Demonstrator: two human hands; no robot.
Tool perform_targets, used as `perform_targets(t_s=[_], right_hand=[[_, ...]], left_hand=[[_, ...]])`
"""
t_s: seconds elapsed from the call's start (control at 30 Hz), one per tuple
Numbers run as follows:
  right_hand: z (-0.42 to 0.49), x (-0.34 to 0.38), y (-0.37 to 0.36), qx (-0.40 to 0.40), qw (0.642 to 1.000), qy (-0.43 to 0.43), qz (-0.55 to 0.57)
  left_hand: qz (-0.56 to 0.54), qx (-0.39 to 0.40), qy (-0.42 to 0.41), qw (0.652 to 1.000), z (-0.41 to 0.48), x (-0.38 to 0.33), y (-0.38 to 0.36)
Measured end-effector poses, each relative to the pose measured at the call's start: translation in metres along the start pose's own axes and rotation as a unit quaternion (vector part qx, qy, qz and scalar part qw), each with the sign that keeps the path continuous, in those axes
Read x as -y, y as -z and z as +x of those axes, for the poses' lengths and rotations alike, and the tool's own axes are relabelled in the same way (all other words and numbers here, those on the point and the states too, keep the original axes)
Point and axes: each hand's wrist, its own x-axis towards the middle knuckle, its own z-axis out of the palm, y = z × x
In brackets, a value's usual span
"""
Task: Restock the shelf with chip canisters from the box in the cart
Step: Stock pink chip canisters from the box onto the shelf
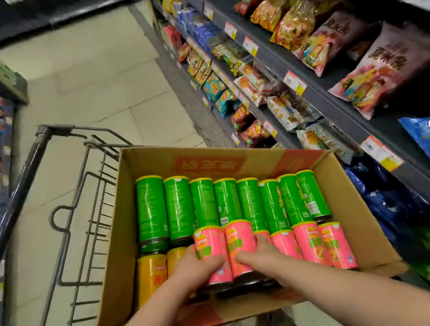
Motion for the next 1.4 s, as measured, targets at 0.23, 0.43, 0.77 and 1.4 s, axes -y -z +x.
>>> perform_targets(t_s=[0.23, 0.43, 0.77, 1.4], right_hand=[[-0.043, 0.001, 0.017, -0.072, 0.990, 0.034, 0.115], [-0.082, -0.008, 0.027, -0.144, 0.973, 0.060, 0.170], [-0.153, -0.062, 0.040, -0.214, 0.934, 0.064, 0.280], [-0.330, -0.247, 0.065, -0.358, 0.842, 0.015, 0.403]], left_hand=[[-0.048, 0.014, -0.092, 0.994, -0.034, -0.022, 0.003], [-0.068, 0.048, -0.183, 0.980, -0.057, -0.034, -0.002], [-0.031, 0.128, -0.261, 0.956, -0.099, -0.047, -0.049], [0.048, 0.312, -0.334, 0.888, -0.244, -0.040, -0.225]])
